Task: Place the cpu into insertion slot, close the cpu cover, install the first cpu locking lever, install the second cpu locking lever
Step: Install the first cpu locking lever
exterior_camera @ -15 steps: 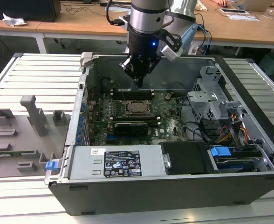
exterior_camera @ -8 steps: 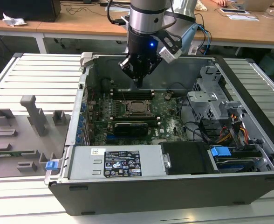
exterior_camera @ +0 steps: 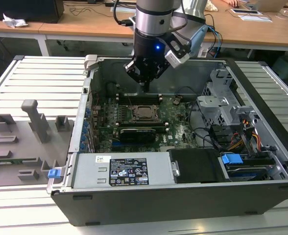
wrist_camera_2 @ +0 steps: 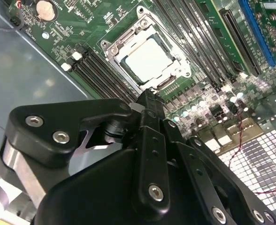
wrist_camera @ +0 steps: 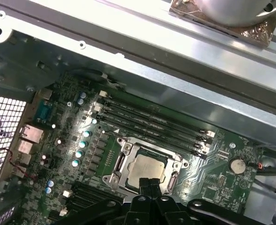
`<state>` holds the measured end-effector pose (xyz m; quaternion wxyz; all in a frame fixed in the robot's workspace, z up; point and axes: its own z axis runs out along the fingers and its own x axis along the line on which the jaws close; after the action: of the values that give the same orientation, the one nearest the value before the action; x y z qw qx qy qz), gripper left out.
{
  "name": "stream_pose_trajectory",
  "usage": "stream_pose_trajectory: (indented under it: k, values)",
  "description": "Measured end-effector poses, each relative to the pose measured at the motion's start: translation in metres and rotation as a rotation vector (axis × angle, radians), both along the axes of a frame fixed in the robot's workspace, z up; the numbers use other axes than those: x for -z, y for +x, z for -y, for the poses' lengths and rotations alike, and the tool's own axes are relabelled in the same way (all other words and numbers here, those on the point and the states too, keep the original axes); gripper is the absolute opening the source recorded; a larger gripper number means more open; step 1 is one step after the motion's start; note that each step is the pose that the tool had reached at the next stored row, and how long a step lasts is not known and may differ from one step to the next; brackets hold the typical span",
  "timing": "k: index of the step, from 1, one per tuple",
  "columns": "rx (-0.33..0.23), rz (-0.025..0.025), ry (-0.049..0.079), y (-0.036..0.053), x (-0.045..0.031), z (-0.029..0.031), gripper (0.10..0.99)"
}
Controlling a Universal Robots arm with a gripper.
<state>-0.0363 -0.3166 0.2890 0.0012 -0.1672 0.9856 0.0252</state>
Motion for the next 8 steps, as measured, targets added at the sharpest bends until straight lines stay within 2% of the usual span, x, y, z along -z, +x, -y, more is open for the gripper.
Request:
stream_pose_trajectory:
  k: [8]
  values:
    - [0.054,0.0001,0.000,-0.0027,0.0006,0.0000,0.106]
